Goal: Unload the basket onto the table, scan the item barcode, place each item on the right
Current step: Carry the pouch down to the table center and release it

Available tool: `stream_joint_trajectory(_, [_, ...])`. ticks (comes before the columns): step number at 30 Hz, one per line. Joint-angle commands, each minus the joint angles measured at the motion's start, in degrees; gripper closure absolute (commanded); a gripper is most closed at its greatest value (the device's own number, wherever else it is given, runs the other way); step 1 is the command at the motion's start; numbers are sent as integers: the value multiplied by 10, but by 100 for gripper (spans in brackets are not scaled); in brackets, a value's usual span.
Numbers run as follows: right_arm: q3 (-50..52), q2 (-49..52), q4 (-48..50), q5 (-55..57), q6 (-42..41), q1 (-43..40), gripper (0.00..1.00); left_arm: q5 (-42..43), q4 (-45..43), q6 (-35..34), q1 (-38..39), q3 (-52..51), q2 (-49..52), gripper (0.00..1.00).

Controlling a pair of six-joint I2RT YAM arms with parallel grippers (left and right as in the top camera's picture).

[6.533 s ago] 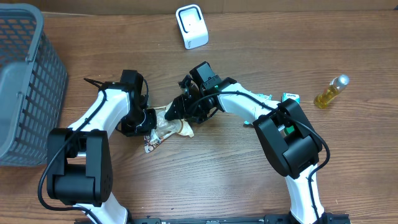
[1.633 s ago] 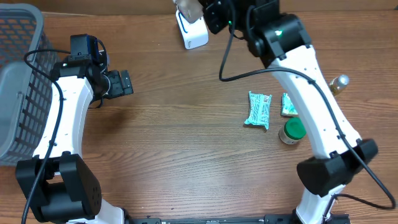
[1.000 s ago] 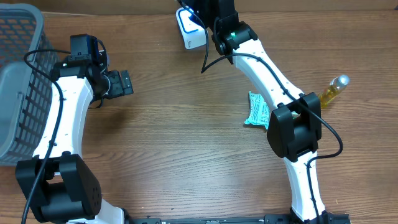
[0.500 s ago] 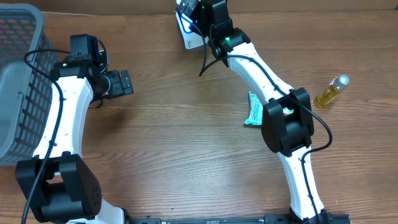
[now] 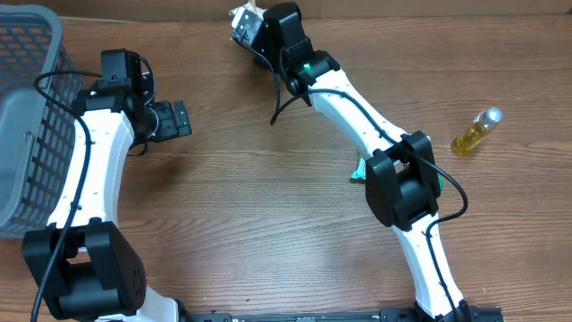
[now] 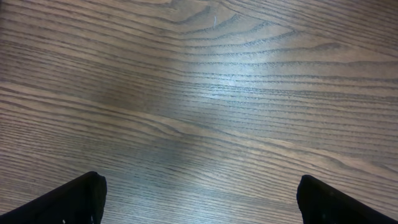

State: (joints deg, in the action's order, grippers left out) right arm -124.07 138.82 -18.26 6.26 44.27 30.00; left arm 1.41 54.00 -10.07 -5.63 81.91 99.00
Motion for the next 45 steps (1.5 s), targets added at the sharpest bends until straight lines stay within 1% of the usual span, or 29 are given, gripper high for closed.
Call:
stream_joint_trajectory(1, [-8, 12, -1, -5, -36, -4, 96, -3, -1, 7, 2, 4, -4, 0])
stream_joint_trajectory(13, [-8, 12, -8, -5, -43, -8, 96, -3, -1, 7, 2, 4, -4, 0])
stream_joint_trajectory(16, [-14, -11, 3, -3, -125, -13, 96, -3, -1, 7, 2, 4, -4, 0])
stream_joint_trajectory(20, [-21, -73, -15, -18, -188, -25, 96, -3, -1, 7, 2, 4, -4, 0])
stream_joint_trajectory(22, [-21, -114, -61, -53, -229, -37, 96, -3, -1, 7, 2, 4, -4, 1])
stream_joint_trajectory(23, [-21, -137, -105, -89, -254, -47, 96, -3, -1, 7, 2, 4, -4, 0])
stream_joint_trajectory(24, [-21, -148, -128, -108, -266, -52, 96, -3, -1, 7, 2, 4, -4, 0])
stream_joint_trajectory(25, [-21, -168, -185, -158, -301, -67, 96, -3, -1, 7, 2, 4, -4, 0])
stream_joint_trajectory(28, [-21, -189, -288, -259, -362, -97, 96, -3, -1, 7, 2, 4, -4, 1])
stream_joint_trajectory(29, [-21, -193, -347, -315, -383, -112, 96, -3, -1, 7, 2, 4, -4, 1])
stream_joint_trajectory(30, [-21, -193, -392, -353, -391, -123, 96, -3, -1, 7, 2, 4, -4, 0])
stream_joint_trajectory(31, [-17, -191, -459, -393, -395, -137, 96, -3, -1, 7, 2, 4, -4, 1])
stream_joint_trajectory(32, [-11, -190, -492, -403, -395, -143, 96, -3, -1, 7, 2, 4, -4, 0])
stream_joint_trajectory(34, [15, -190, -567, -402, -394, -154, 96, -3, -1, 7, 2, 4, -4, 0])
stream_joint_trajectory(37, [60, -190, -611, -384, -394, -156, 96, -3, -1, 7, 2, 4, -4, 0])
stream_joint_trajectory(40, [122, -190, -610, -336, -394, -155, 96, -3, -1, 7, 2, 4, -4, 1])
stream_joint_trajectory(44, [157, -190, -603, -266, -394, -155, 96, -3, -1, 7, 2, 4, -4, 0])
stream_joint_trajectory(45, [162, -190, -603, -246, -394, -155, 95, -3, -1, 7, 2, 4, -4, 0])
